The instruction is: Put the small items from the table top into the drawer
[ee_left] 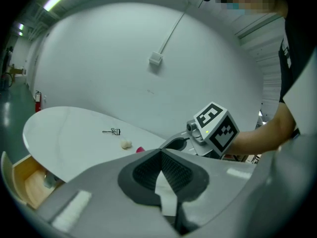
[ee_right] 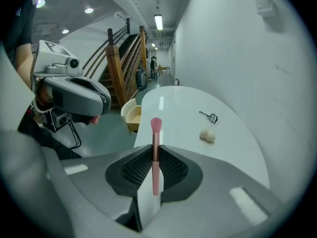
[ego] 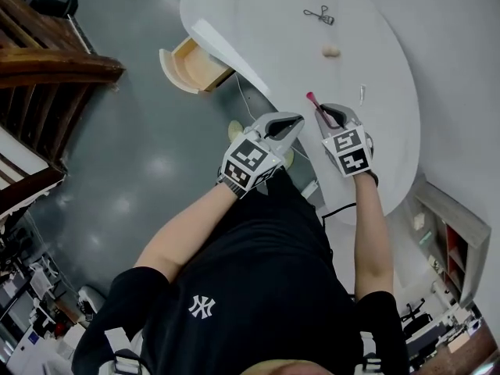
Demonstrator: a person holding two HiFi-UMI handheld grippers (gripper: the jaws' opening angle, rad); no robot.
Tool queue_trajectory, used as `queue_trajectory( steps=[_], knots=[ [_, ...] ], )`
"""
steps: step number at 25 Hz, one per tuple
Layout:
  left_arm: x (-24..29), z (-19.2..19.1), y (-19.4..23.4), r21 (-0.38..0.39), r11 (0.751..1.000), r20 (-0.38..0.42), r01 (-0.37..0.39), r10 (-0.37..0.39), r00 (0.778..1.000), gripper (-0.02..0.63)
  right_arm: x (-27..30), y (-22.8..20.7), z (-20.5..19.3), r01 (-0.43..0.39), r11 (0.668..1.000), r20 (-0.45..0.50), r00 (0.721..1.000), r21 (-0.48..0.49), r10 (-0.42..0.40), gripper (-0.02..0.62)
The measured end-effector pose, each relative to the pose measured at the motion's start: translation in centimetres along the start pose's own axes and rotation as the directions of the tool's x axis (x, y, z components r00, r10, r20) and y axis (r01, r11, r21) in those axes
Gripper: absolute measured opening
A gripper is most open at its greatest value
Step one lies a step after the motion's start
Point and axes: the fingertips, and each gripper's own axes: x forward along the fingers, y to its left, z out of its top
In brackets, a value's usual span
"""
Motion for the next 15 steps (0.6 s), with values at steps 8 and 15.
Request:
queue_trajectory(
  steps=[8, 15],
  knots=[
    [-4.8, 2.3, 6.0, -0.061, 0.990, 0.084, -0.125, 0.130, 0.988, 0.000, 2.6, 2.4, 7.9, -0.010, 1.000, 0.110, 0.994, 0.005, 0.010, 0.072],
    [-9.4, 3.3, 11.9, -0.091, 0.972, 0.121, -0.216, 0.227, 0.966, 0.002, 6.2, 5.0, 15.0, -0.035, 0.999, 0.199, 0.980, 0.027, 0.029, 0.072]
  ],
)
